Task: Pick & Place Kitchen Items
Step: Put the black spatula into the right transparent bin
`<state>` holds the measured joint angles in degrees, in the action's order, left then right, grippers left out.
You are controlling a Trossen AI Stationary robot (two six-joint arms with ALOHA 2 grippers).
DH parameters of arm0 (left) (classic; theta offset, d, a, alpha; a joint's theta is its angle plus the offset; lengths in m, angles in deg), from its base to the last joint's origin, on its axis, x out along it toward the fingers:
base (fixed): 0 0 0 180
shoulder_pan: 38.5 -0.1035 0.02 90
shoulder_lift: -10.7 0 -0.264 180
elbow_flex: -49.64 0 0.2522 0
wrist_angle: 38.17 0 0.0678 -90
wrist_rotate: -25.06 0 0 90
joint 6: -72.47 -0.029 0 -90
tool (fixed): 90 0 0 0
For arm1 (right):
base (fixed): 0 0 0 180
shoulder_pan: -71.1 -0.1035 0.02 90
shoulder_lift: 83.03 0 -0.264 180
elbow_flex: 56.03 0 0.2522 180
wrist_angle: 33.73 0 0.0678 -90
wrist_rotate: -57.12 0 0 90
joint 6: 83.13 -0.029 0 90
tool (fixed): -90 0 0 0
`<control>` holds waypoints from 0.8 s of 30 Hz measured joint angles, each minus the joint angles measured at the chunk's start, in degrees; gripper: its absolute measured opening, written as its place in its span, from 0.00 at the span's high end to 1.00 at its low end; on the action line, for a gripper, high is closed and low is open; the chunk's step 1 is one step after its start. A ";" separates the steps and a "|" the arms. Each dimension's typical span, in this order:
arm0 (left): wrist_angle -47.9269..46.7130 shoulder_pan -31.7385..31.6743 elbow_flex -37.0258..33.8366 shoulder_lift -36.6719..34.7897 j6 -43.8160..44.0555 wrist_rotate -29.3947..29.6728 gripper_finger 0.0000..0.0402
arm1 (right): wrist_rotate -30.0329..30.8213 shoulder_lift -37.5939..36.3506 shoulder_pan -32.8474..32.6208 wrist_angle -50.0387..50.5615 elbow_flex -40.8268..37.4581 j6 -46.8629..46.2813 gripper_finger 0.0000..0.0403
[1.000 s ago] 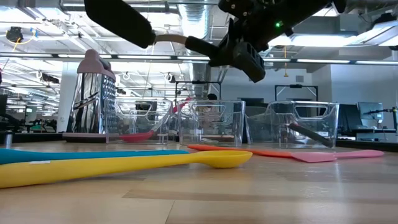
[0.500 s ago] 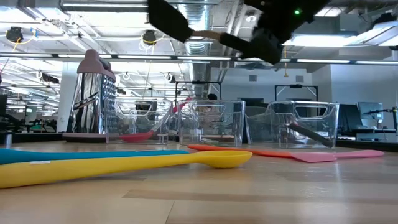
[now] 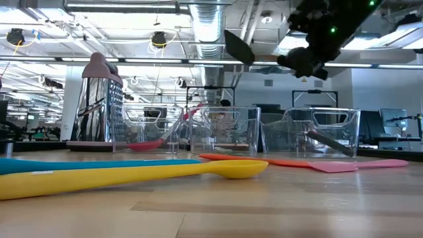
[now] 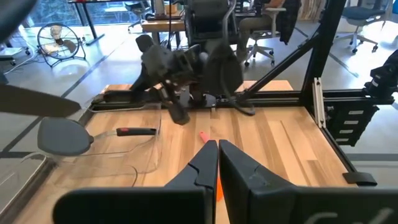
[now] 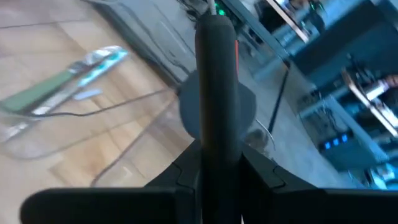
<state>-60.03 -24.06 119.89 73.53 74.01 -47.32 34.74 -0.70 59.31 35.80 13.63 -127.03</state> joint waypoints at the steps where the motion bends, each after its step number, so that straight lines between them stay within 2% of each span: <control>1: 0.02 0.00 0.00 0.00 0.00 0.00 0.99 | 0.01 0.00 0.57 1.02 -0.02 -1.68 0.86; 7: 0.02 0.00 0.00 0.00 0.39 0.00 0.99 | -0.04 0.00 3.90 6.31 -0.45 -8.23 0.86; 15: 0.00 0.00 0.00 0.00 0.42 -0.01 0.99 | -3.47 -0.81 8.83 4.88 -6.66 -8.06 0.86; 19: 0.02 -0.11 0.00 0.00 0.42 -0.02 0.99 | -4.53 -4.93 9.84 -1.69 -8.67 -3.18 0.86; 24: 0.06 -0.11 0.00 0.00 0.42 -0.01 0.99 | -10.82 -12.13 11.96 -18.50 -13.31 10.17 0.86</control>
<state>-59.96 -24.17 119.89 73.53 74.42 -47.33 23.92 -12.83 71.27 17.30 0.32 -116.86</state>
